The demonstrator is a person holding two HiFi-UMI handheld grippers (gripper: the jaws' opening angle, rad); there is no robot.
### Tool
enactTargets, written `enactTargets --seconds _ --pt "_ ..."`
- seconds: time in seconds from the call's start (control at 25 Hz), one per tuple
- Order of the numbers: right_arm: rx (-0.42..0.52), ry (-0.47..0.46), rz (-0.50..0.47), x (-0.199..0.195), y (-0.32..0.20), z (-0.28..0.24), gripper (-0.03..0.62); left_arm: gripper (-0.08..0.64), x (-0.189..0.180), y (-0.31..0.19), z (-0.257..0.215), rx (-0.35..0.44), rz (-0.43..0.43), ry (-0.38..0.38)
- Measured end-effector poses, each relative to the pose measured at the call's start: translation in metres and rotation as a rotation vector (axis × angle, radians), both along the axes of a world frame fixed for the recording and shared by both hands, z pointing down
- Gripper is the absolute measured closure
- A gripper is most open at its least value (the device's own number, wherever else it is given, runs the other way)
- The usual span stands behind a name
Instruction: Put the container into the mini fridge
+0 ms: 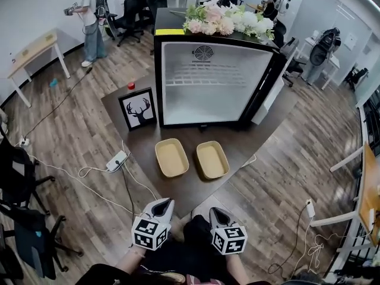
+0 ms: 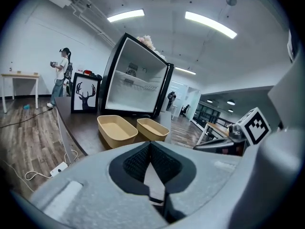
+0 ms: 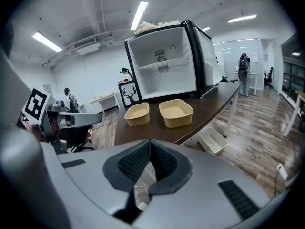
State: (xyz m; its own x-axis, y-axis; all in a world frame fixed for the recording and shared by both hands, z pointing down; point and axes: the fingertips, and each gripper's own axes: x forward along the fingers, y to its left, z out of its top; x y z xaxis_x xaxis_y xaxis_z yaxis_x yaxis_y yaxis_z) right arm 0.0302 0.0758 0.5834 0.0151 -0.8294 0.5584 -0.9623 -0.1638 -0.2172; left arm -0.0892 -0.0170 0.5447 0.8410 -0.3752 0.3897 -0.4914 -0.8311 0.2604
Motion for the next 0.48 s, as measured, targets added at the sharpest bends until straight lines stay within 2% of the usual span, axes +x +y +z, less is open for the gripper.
enactTargets --seconds 0.32,0.48 --pt "0.0 0.021 -0.18 0.038 -0.058 -0.005 0.557 0.552 0.037 -0.035 0.002 0.01 -0.105 -0.032" --pt "-0.003 0.031 -0.264 0.051 -0.079 -0.006 0.534 0.552 0.059 -0.043 0.006 0.006 -0.119 -0.042"
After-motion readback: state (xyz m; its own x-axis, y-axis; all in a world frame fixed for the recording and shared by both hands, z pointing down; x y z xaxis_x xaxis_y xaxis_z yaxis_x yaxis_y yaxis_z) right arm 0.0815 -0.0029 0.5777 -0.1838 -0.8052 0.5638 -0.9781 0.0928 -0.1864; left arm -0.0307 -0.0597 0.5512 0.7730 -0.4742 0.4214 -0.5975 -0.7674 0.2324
